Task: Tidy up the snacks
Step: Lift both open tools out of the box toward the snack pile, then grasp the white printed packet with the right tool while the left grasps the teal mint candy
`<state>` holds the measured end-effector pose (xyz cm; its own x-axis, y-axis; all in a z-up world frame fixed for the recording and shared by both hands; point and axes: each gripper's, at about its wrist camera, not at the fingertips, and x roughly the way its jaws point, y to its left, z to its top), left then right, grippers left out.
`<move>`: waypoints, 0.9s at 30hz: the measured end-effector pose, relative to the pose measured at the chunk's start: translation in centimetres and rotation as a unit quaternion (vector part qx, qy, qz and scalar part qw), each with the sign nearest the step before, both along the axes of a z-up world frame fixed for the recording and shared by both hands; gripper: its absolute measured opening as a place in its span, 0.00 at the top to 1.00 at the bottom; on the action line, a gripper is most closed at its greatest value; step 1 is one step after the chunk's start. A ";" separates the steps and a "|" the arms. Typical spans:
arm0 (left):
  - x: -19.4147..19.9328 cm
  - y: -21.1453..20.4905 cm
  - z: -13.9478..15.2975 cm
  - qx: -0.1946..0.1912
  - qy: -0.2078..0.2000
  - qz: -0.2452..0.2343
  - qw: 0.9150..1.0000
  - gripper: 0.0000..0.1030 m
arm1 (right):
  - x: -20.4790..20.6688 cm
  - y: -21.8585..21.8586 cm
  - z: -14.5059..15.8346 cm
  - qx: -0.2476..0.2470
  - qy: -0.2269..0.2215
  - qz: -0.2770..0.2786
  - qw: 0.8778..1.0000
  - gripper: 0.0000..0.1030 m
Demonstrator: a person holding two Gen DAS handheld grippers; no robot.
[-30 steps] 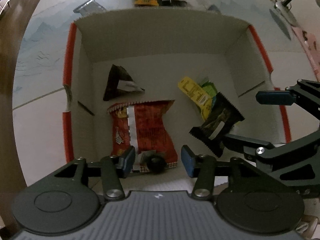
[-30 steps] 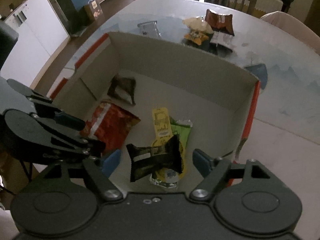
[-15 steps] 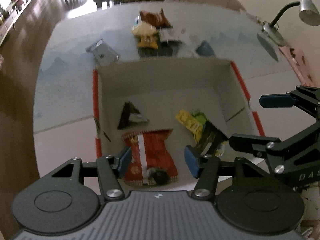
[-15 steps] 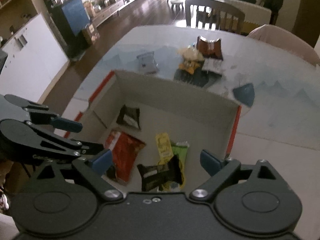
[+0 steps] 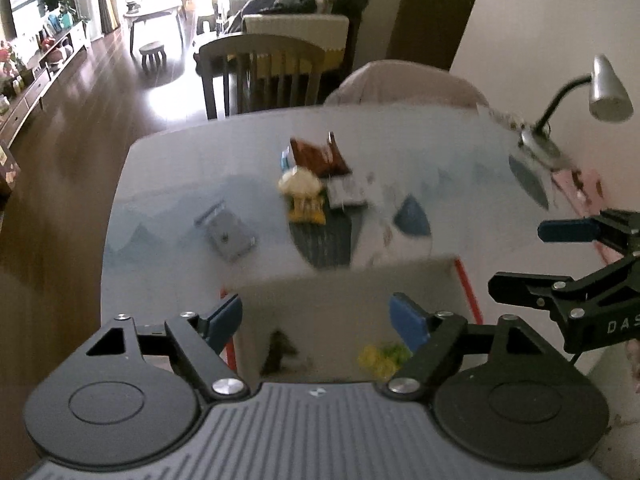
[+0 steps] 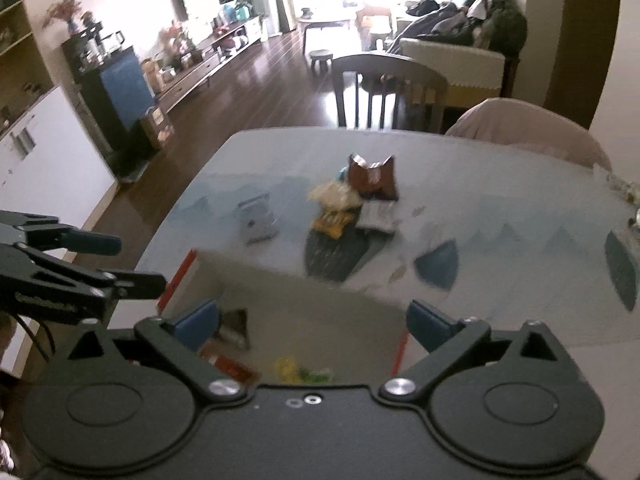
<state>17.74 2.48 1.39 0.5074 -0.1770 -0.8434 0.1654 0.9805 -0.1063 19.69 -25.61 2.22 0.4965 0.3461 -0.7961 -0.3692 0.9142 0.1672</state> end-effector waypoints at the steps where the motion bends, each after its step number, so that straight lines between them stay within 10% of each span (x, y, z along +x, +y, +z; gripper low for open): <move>1: 1.0 0.0 0.3 0.001 -0.003 0.005 1.000 0.21 | 0.7 -0.2 0.2 0.000 -0.001 -0.002 1.000 0.01; 12: 14.1 -1.1 1.4 0.053 -0.012 0.020 0.998 0.21 | 12.9 -1.3 -0.2 -0.008 0.007 -0.010 1.000 0.01; 27: 29.7 -1.6 -9.1 0.076 0.093 0.042 0.992 0.21 | 24.7 1.1 -10.7 -0.044 0.106 0.009 0.993 0.04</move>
<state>47.48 0.85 -7.70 0.3489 -0.0036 -0.9372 0.0741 0.9970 0.0238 44.37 -24.51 -8.48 0.3094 0.2778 -0.9094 -0.3502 0.9224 0.1626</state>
